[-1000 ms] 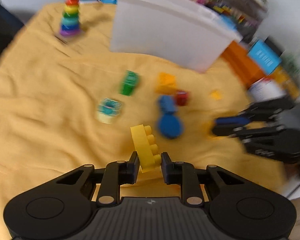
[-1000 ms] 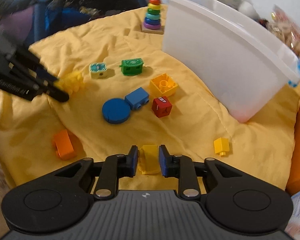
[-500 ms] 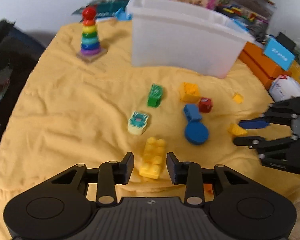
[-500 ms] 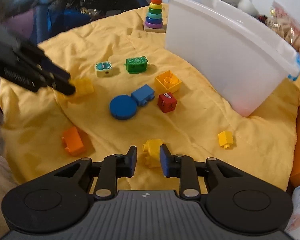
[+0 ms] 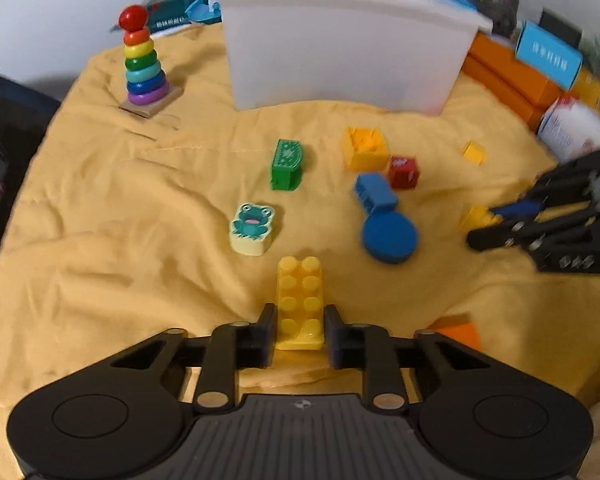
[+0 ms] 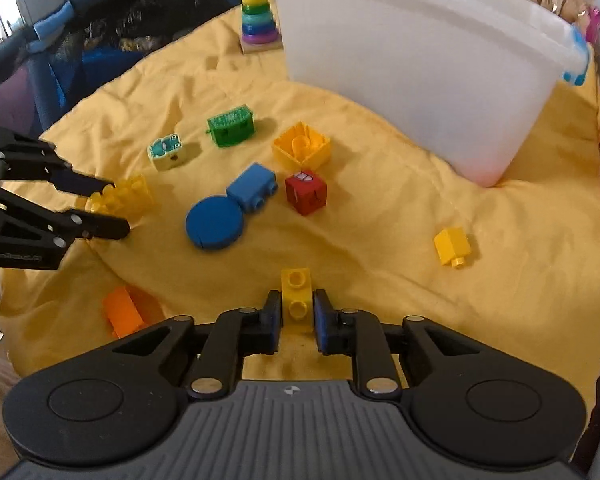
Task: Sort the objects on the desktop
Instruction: 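Grasp the yellow long brick with left tool while right tool grasps small yellow brick, then carry both yellow bricks over the white bin and open both tools, then move both tools back to the toy pile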
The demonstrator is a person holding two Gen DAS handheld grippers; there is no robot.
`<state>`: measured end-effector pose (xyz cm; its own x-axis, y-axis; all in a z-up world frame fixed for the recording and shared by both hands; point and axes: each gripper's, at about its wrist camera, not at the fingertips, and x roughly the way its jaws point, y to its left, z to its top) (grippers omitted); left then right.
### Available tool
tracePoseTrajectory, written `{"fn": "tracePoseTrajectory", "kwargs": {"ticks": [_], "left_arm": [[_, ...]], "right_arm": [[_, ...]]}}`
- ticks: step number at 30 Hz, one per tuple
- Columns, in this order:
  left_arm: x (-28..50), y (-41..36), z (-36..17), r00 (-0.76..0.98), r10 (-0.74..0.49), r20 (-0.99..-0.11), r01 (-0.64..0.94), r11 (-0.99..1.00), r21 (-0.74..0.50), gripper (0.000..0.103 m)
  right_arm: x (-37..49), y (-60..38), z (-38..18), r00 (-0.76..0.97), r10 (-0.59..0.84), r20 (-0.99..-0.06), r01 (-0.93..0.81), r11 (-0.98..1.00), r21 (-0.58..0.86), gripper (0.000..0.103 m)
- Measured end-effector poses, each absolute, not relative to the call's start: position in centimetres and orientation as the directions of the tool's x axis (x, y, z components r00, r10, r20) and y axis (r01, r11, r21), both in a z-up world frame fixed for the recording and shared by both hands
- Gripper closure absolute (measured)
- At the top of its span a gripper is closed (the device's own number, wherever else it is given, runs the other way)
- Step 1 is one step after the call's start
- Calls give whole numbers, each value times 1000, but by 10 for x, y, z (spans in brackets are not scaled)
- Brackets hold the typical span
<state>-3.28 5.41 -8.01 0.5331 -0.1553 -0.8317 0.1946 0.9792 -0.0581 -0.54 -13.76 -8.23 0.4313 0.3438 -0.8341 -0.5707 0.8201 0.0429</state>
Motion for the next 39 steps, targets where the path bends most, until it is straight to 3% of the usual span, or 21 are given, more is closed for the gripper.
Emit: {"fn": "tracePoseTrajectory", "kwargs": {"ticks": [6, 10, 14, 17, 23, 26, 27, 31, 33, 35, 37, 39], "left_arm": [[-8, 48, -14, 660, -198, -725, 225, 972, -62, 76], [37, 35, 45, 771, -187, -609, 237, 972, 0, 76], [89, 26, 80, 813, -177, -555, 204, 979, -13, 76], [130, 17, 81, 805, -167, -569, 197, 980, -9, 76], [181, 11, 33, 718, -107, -688, 172, 985, 27, 75], [180, 17, 23, 691, -125, -712, 159, 987, -19, 55], [178, 19, 23, 694, -131, -708, 161, 987, -24, 53], [158, 28, 38, 723, -133, -677, 150, 988, -34, 53], [140, 36, 49, 753, -147, -642, 140, 988, -63, 44], [115, 46, 55, 779, -160, -607, 135, 987, -86, 34], [88, 54, 51, 794, -153, -589, 124, 988, -89, 33], [63, 57, 39, 788, -136, -601, 114, 991, -76, 33]], "right_arm": [[4, -142, -51, 489, 348, -800, -552, 834, 25, 86], [29, -149, 7, 628, 353, -694, -517, 855, -34, 86], [69, -157, 58, 722, 352, -596, -451, 892, -20, 86], [104, -153, 75, 765, 292, -574, -389, 920, -50, 85], [159, -144, 48, 716, 206, -667, -294, 956, -20, 85], [169, -144, 28, 680, 178, -711, -270, 963, -17, 76], [169, -145, 25, 674, 178, -717, -269, 963, -14, 72], [159, -145, 27, 687, 180, -704, -280, 960, -28, 72], [148, -148, 36, 708, 193, -680, -281, 959, -21, 72], [134, -155, 46, 733, 226, -642, -296, 955, -2, 67], [115, -161, 56, 756, 260, -600, -320, 947, 6, 55], [95, -167, 63, 760, 312, -570, -368, 930, 18, 55]]}}
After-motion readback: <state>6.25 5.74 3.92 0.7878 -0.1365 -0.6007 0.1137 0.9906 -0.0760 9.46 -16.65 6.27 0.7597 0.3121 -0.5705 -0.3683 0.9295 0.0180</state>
